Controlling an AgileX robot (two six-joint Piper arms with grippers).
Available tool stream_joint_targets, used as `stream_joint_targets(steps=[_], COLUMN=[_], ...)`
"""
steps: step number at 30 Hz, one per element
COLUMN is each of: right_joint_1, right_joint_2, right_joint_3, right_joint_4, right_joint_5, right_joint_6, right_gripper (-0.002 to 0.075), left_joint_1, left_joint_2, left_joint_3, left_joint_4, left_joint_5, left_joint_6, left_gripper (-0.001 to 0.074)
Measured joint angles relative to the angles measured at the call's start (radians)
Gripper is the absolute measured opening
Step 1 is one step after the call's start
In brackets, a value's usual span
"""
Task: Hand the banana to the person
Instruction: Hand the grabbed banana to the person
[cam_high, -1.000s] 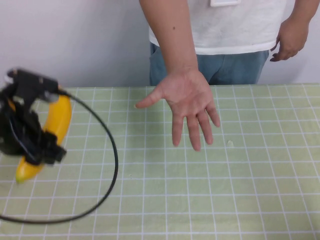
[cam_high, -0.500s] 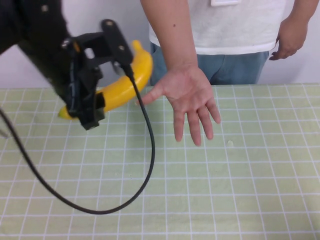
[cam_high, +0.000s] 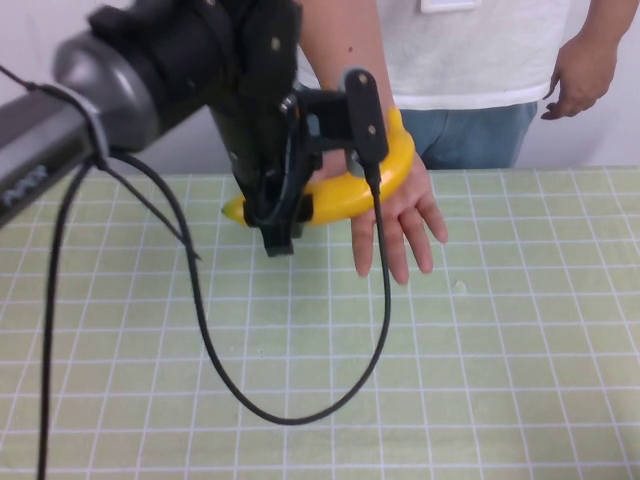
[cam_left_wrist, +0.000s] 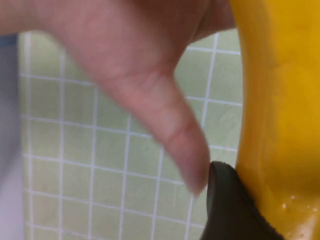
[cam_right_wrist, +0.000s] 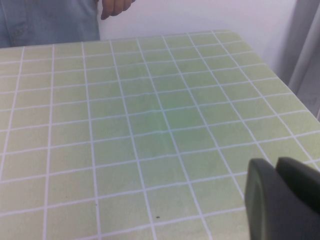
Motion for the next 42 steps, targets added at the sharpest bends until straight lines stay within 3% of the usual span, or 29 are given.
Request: stream_joint_targets(steps=[33,39,42], right_joint_1=[0.000,0.000,0.000], right_joint_2=[0.000,0.000,0.000], right_joint_3=[0.000,0.000,0.000], right_joint_4=[0.000,0.000,0.000], right_joint_5=[0.000,0.000,0.000], right_joint_6=[0.000,0.000,0.000], right_gripper=[-0.0011,-0.0011,-0.0011], left_joint_1=[-0.004,-0.005,-0.005], left_joint_2=[0.048,0.037,-0.002], left_joint_3=[-0.002,-0.002,-0.002], left_joint_4=[-0.006,-0.008,-0.008], left_joint_5=[-0.012,-0.007,-0.006], left_joint_6=[-0.069,-0.153,-0.177], left_gripper=[0.0283,0.0430,0.0465])
